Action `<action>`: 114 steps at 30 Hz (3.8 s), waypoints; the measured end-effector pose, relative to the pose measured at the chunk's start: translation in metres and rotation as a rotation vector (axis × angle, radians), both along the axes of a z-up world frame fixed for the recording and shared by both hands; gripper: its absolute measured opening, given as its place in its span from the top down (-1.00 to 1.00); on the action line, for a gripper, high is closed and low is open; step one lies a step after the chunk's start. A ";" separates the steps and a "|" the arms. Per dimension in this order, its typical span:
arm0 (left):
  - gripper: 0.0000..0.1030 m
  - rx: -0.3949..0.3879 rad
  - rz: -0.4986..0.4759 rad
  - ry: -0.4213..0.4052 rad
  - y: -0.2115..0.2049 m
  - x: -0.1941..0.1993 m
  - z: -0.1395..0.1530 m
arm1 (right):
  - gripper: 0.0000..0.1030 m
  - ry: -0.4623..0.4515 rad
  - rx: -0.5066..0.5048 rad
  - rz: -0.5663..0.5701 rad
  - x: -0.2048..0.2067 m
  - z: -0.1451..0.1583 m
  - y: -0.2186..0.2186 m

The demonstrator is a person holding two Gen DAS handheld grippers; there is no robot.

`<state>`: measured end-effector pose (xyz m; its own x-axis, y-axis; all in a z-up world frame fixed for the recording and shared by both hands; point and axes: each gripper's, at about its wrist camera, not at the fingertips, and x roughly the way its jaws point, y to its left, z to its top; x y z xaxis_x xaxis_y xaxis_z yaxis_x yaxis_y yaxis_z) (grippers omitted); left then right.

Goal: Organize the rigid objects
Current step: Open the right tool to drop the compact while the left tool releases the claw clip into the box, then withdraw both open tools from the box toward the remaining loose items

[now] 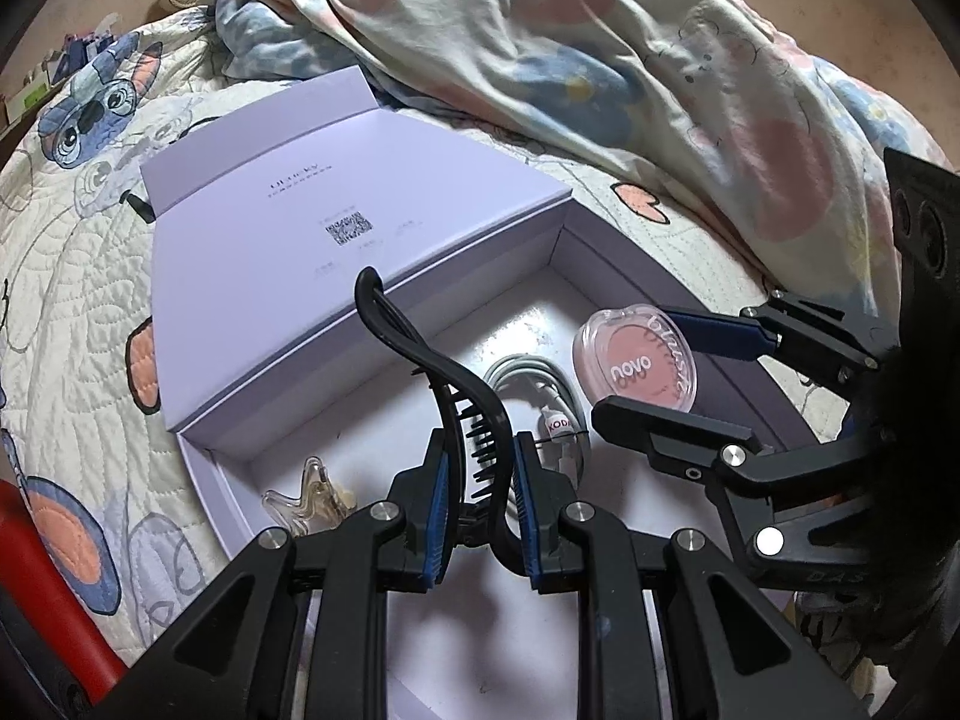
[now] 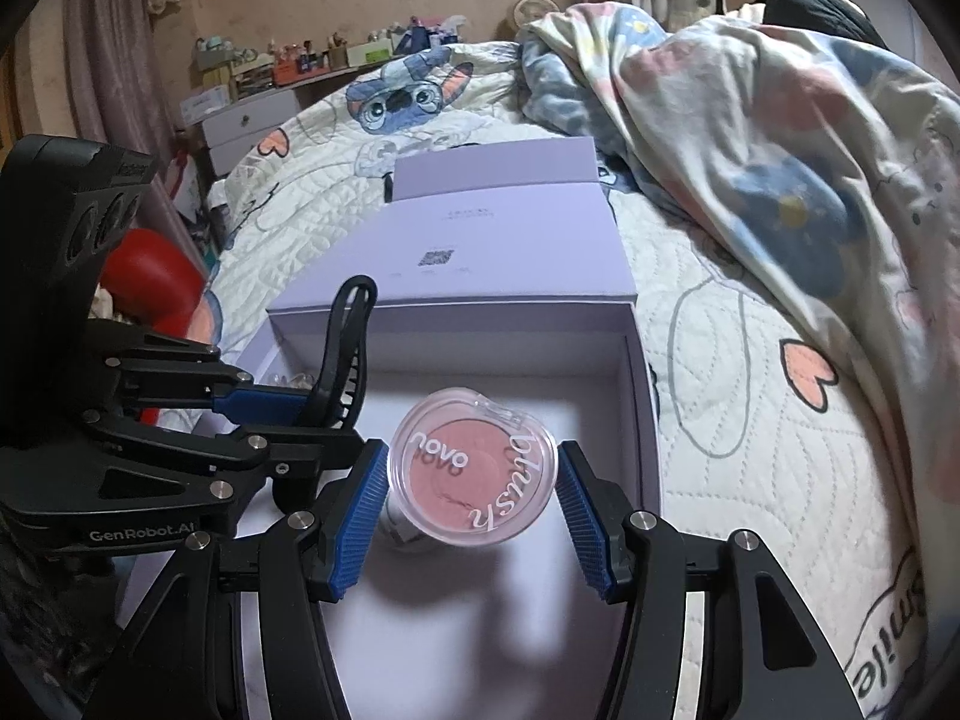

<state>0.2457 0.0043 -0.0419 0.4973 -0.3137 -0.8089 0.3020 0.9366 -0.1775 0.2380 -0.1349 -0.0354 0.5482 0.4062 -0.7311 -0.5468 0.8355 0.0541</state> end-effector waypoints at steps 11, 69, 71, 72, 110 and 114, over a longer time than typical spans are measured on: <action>0.61 0.075 0.009 0.008 -0.005 -0.003 0.006 | -0.37 -0.030 -0.003 -0.046 -0.006 0.013 -0.005; -0.93 0.056 -0.008 -0.215 0.003 -0.149 0.098 | -0.65 -0.204 0.005 -0.225 -0.172 0.102 -0.026; -0.93 0.041 -0.014 -0.207 0.000 -0.154 0.097 | -0.65 -0.204 0.011 -0.237 -0.180 0.101 -0.029; -0.93 0.034 -0.021 -0.203 -0.002 -0.156 0.096 | -0.65 -0.202 0.014 -0.241 -0.184 0.100 -0.030; -0.93 0.075 -0.055 -0.152 -0.046 -0.231 0.048 | -0.65 -0.207 0.038 -0.243 -0.278 0.053 -0.066; -0.93 0.076 -0.057 -0.126 -0.051 -0.233 0.037 | -0.65 -0.193 0.054 -0.250 -0.280 0.044 -0.072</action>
